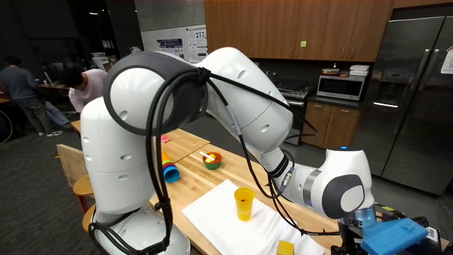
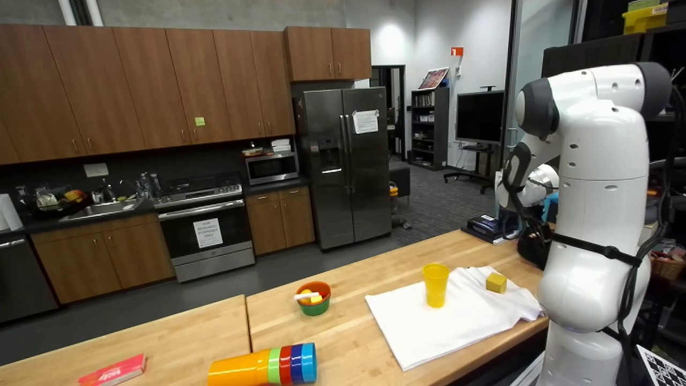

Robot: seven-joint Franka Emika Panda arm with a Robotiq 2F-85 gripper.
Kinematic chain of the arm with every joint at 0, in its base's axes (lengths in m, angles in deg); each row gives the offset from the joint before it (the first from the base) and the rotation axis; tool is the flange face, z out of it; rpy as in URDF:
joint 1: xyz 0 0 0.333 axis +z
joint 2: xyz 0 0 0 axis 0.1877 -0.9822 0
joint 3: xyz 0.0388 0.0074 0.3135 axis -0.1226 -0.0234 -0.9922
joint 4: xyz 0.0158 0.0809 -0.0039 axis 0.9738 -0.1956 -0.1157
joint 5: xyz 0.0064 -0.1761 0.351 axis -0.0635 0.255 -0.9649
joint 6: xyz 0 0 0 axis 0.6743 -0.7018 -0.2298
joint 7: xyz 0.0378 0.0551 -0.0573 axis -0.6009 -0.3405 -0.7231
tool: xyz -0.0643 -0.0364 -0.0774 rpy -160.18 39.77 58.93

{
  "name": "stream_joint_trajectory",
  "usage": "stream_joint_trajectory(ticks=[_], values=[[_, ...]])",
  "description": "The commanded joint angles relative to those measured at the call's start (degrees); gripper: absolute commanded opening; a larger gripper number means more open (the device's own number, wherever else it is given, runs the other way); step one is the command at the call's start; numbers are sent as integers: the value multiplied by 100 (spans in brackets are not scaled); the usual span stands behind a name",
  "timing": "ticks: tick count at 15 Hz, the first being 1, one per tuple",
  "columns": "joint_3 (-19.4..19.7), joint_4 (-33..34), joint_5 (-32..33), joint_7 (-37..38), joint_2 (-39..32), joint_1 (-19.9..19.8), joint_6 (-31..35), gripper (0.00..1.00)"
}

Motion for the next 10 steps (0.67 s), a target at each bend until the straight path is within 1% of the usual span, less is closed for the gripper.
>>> stream_joint_trajectory(ticks=[1,2,3,4,10], values=[[-714,344,161,1083,411,-383,-1547,100],[-890,235,110,665,153,-661,-919,100],[-1040,320,96,854,206,-720,-1259,100],[-1112,368,79,927,238,-750,-1403,100],[-1133,371,82,991,275,-808,-1468,100]])
